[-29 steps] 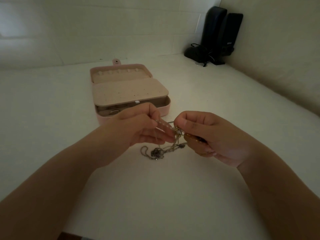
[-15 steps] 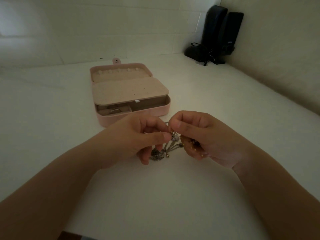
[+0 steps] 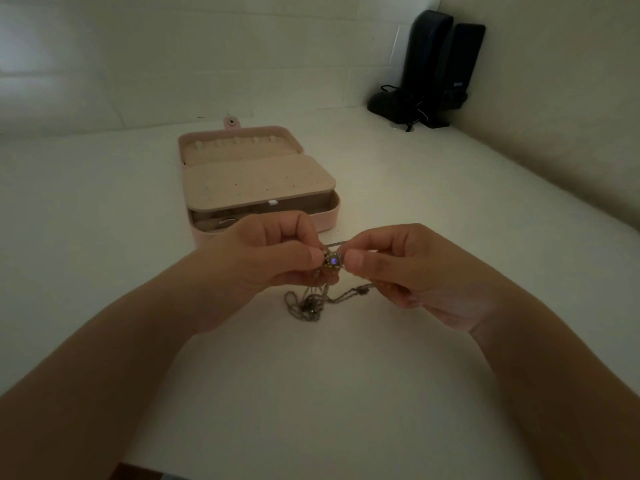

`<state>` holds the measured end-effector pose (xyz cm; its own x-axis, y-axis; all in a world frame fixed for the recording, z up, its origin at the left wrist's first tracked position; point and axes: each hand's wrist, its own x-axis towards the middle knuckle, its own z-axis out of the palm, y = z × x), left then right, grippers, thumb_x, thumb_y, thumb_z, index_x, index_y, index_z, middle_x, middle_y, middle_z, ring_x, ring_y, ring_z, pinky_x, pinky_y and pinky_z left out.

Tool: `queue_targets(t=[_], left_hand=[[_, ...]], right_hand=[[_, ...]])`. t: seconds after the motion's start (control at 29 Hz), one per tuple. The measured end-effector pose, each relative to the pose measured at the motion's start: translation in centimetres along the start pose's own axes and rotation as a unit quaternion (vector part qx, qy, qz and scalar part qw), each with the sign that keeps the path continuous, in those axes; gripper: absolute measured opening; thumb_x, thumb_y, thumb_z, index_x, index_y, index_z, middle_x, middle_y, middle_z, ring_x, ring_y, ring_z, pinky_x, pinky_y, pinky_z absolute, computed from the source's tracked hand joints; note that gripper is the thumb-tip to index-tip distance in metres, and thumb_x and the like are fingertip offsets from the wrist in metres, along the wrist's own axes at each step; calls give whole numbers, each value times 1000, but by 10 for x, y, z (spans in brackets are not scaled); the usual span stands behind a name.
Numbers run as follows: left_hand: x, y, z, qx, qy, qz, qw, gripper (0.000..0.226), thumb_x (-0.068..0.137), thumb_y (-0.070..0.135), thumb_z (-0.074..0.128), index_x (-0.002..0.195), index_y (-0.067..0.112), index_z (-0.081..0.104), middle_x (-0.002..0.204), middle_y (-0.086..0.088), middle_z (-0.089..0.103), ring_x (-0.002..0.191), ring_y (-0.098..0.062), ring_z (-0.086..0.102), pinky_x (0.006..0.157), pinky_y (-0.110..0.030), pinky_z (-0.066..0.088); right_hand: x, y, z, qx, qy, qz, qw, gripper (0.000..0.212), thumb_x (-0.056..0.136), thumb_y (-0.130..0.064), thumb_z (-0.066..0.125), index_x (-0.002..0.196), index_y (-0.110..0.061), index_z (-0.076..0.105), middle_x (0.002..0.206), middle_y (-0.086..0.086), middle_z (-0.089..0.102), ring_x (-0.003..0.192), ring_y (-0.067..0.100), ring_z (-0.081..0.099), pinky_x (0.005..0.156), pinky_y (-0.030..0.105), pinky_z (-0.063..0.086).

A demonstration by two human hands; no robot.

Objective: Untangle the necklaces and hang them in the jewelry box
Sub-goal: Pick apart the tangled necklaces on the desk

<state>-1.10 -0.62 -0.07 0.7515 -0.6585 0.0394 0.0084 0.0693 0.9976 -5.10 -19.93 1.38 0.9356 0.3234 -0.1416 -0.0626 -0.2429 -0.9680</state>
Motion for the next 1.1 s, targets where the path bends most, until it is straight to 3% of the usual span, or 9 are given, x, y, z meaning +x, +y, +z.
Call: queue_targets(t=[0.14,0.28,0.38,0.48,0.66,0.76,0.86,1.1], left_hand=[[-1,2,1,11,-1,-17,1000,13,61,13,68,54,21,61,66,-4,68,61,-12,65,59,-21,53],[-1,3,1,15,1,-55,998,18,64,1,71,68,13,58,57,-2,64,47,-12,58,49,-21,51],[-2,3,1,42,-33,-83,995,19,66,7,64,84,13,65,60,-3,63,43,-12,55,45,-21,49],[-2,4,4,80,-47,-85,992,19,67,12,64,82,19,72,60,-6,62,41,-12,54,44,-21,47],[-3,8,9,93,-44,-82,991,11,73,22,70,83,20,74,57,9,65,47,-5,57,47,-15,46],[-4,10,11,100,-30,-73,992,25,68,28,59,86,18,73,60,12,68,51,2,59,47,-9,45],[-3,10,10,93,-9,-80,992,22,62,30,62,78,20,75,62,4,69,45,-7,58,43,-17,47],[0,7,6,80,84,-58,992,8,67,20,64,68,12,63,53,2,64,36,-9,51,36,-16,39]], right_hand=[[0,2,0,-5,-27,6,1000,9,68,-29,69,69,-20,71,56,9,42,36,6,31,36,16,23],[0,0,0,28,7,-22,999,10,74,-29,69,73,-19,65,39,-5,37,33,4,27,36,15,21],[1,1,3,34,4,-38,999,8,77,-29,64,77,-21,64,41,-5,39,33,3,26,35,14,22],[3,2,8,21,-2,-54,998,7,79,-29,62,78,-22,64,52,-6,53,34,3,29,36,14,22],[4,1,10,10,18,-61,998,13,75,-32,58,80,-22,64,45,-9,52,34,4,28,36,16,21],[4,1,8,10,36,-64,997,15,73,-35,60,79,-23,68,49,10,44,34,5,28,36,17,22],[5,3,7,7,30,-64,997,14,75,-37,63,78,-25,69,58,23,40,35,7,26,37,18,20],[5,3,5,-33,36,-47,998,23,60,-39,72,77,-25,68,41,-3,31,37,9,19,38,16,19]])
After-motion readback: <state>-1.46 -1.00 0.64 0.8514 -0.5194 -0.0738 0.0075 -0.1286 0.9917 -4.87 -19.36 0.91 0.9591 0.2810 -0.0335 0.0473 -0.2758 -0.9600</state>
